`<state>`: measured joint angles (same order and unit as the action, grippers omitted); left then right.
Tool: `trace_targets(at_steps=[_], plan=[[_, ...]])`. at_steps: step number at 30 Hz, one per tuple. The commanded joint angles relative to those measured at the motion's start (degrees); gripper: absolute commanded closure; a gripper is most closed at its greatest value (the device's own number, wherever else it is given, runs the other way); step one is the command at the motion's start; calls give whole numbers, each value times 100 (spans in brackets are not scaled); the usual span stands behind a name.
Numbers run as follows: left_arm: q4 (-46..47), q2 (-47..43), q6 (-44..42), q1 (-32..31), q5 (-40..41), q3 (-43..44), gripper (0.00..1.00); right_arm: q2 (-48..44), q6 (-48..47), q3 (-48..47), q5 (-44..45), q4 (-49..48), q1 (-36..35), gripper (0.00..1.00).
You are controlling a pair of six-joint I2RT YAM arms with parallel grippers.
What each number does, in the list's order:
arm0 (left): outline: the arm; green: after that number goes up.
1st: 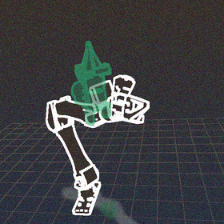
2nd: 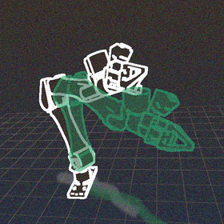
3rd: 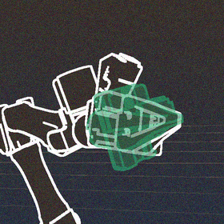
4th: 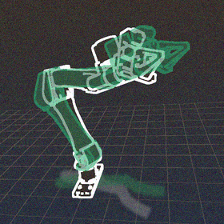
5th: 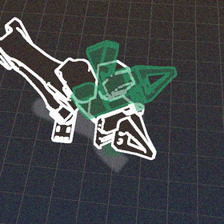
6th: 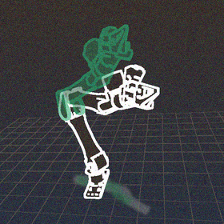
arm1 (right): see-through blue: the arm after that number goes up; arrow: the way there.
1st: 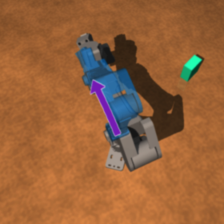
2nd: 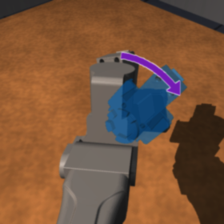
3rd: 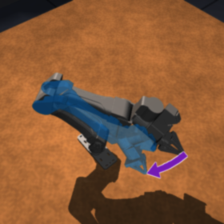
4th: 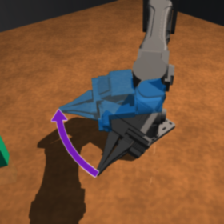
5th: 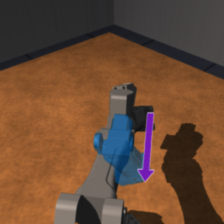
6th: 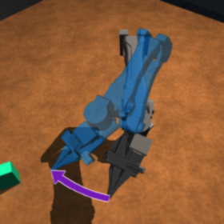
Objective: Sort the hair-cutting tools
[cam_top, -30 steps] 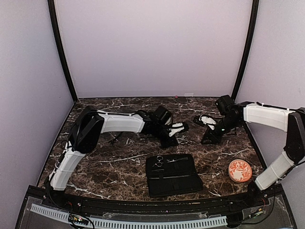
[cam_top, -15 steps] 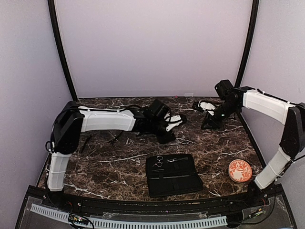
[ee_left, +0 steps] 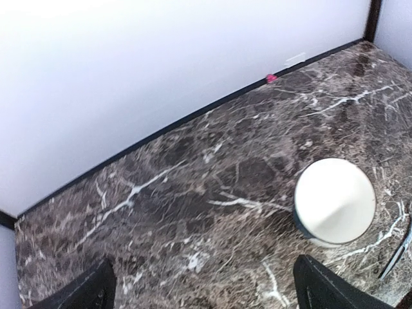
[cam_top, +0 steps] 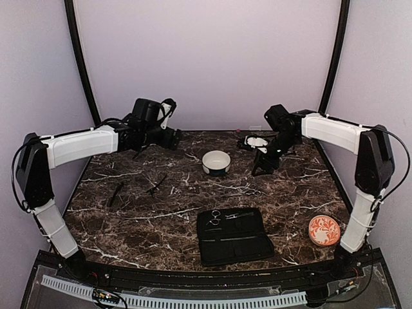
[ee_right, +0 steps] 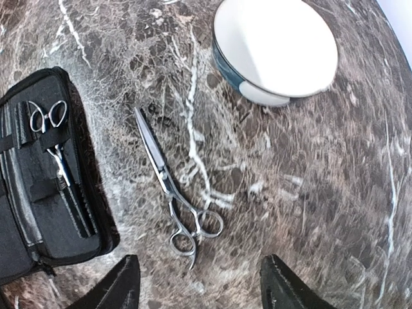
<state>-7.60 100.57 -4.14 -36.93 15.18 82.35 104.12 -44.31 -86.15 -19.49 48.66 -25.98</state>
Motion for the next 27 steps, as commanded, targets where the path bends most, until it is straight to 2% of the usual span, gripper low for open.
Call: trace_targets(at_steps=[1,3,6,27], plan=[[1444,-916,545,96,-580,-1161,1,639,-30,-628,157,133,-261,45],[1820,-1130,547,126,-354,-1588,1,923,-138,-810,345,292,-426,52],[1614,-1313,705,133,56,-1695,1,1183,-371,-834,496,359,-640,57],[1119,-1470,854,133,-251,-1528,5,2048,-735,-1319,1116,708,-1039,62]])
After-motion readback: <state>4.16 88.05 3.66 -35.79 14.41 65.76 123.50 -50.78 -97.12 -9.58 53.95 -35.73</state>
